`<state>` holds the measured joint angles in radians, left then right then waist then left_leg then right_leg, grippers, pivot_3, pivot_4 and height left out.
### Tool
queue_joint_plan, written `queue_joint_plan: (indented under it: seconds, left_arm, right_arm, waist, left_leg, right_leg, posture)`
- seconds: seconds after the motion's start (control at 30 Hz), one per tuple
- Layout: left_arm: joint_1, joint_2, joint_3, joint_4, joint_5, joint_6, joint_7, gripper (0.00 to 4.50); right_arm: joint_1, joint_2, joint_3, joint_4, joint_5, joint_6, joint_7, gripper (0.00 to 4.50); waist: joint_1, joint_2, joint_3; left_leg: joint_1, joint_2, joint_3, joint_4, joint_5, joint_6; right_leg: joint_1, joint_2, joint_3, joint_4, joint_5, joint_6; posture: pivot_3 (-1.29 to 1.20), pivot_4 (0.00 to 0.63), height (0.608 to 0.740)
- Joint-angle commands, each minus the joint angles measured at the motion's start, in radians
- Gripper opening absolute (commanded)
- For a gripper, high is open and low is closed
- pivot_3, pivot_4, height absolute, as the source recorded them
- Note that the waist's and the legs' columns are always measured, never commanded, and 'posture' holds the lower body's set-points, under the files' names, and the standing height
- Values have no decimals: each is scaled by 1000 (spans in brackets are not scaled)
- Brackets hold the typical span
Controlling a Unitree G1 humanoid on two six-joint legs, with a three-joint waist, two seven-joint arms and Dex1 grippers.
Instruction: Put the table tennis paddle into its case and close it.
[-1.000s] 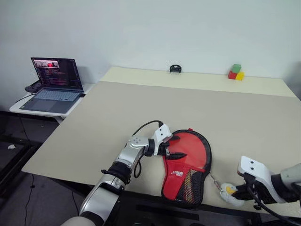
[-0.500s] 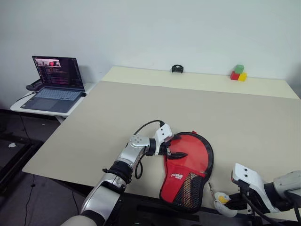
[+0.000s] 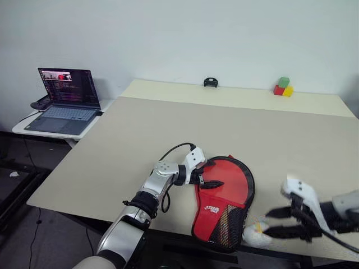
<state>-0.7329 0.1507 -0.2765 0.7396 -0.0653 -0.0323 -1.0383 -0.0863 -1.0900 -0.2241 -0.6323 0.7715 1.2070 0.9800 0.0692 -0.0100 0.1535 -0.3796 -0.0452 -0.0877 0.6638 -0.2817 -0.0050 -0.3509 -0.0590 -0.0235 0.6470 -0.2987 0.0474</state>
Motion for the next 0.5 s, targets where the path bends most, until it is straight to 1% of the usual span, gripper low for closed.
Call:
queue_joint_plan:
  seconds: [0.03, 0.23, 0.33, 0.43, 0.5]
  left_arm:
    - [44, 1, -15, -30, 7, 40, -27, 4500]
    - [74, 45, 22, -229, -71, 129, -95, 4500]
    - [74, 68, 55, -365, -135, 219, -116, 4500]
    - [59, 93, 95, -468, -191, 319, -105, 4500]
    - [57, 129, 117, -530, -218, 366, -107, 4500]
  right_arm:
    - [-124, 34, -17, 148, -29, -83, -35, 3043]
    - [-270, 152, 86, 340, -157, -253, -111, 3043]
    - [-326, 240, 130, 434, -216, -358, -137, 3043]
    - [-366, 312, 159, 510, -243, -417, -137, 3043]
    - [-389, 353, 181, 568, -265, -438, -138, 3043]
  waist:
    - [-4, -1, 0]
    - [-27, -1, 2]
    - [-42, -1, 3]
    - [-51, -3, 5]
    - [-56, -3, 6]
  left_leg:
    - [0, 0, 0, 0, 0, 0]
    - [-3, 1, 3, -2, 1, -2]
    - [-8, 1, 5, -2, 2, -4]
    - [-19, 1, 7, 1, 2, -4]
    - [-19, 1, 8, 1, 2, -4]
  right_leg:
    - [0, 0, 0, 0, 0, 0]
    - [-6, -2, 4, 0, 0, -1]
    - [-12, -2, 5, 1, 0, -2]
    - [-24, -2, 8, 6, 0, -2]
    - [-25, -2, 9, 7, 0, -2]
  posture:
    - [0, 150, 740]
    - [0, 150, 740]
    - [0, 150, 740]
    - [0, 150, 740]
    - [0, 150, 740]
